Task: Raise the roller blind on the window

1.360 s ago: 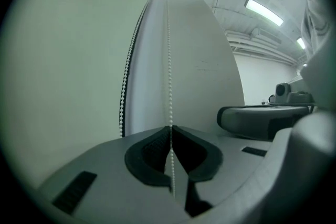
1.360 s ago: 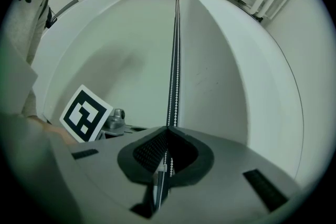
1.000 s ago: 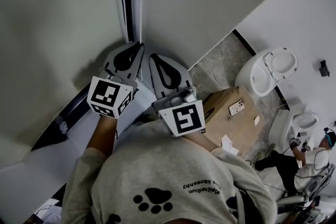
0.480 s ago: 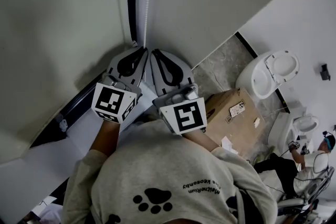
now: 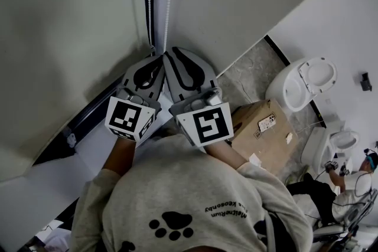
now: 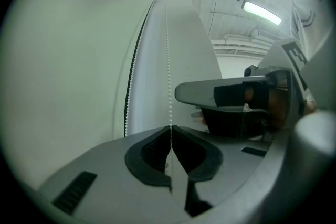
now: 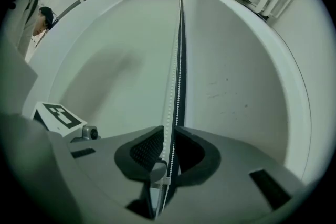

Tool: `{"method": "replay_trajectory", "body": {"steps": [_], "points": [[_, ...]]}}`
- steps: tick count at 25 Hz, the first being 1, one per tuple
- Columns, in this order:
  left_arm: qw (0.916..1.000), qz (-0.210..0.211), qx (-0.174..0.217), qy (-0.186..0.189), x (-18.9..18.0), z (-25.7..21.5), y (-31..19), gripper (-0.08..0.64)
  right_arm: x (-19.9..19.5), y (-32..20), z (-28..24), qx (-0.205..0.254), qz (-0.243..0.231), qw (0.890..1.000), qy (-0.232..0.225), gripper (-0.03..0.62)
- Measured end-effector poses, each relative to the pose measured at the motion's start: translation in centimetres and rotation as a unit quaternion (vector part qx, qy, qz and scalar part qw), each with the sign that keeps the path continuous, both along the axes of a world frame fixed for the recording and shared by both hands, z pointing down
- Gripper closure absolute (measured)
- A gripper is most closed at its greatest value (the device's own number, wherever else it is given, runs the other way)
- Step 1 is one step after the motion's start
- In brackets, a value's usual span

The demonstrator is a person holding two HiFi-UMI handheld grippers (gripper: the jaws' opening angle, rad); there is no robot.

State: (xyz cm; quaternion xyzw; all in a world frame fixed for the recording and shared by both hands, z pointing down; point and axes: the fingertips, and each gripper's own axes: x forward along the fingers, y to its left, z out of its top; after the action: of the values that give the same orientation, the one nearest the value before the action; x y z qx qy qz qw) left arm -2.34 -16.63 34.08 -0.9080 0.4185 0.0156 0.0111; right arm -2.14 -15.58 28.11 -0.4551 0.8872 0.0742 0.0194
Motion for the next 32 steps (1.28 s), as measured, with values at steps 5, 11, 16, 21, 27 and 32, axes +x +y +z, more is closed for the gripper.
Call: {"method": "replay_trajectory", "body": {"steps": [5,11,16,21,27,32], "points": [[1.0,0.003,-0.001,0.001,0.3,-0.4,0.5,0.541,-0.5,-0.6,-1.9,0.002,-0.002,1.0,-0.003,0.535],[1.0,0.002,0.0,0.002,0.3,0.0,0.5,0.541,-0.5,-1.0,-2.9,0.005,-0.004,1.0,-0.005,0.535],[1.0,0.003,0.001,0.004,0.3,0.0,0.9,0.541,-0.4,-0.9,-3.6,-0.007,-0.006,1.0,0.006,0.561],[1.0,0.003,-0.002,0.001,0.5,0.4,0.8,0.541,-0.7,-1.0,-3.6,0.0,-0.02,1.0,-0.003,0.575],[1.0,-0.002,0.004,-0.005,0.2,1.0,0.5,0.541,-1.1,-0.7,-3.5,0.019,-0.013,1.0,0.003,0.577],[1.0,0.0,-0.002,-0.005,0.3,1.4,0.6,0.541,-0.9,-0.8,-3.0,0.013,-0.01,1.0,-0.001,0.577]]}}
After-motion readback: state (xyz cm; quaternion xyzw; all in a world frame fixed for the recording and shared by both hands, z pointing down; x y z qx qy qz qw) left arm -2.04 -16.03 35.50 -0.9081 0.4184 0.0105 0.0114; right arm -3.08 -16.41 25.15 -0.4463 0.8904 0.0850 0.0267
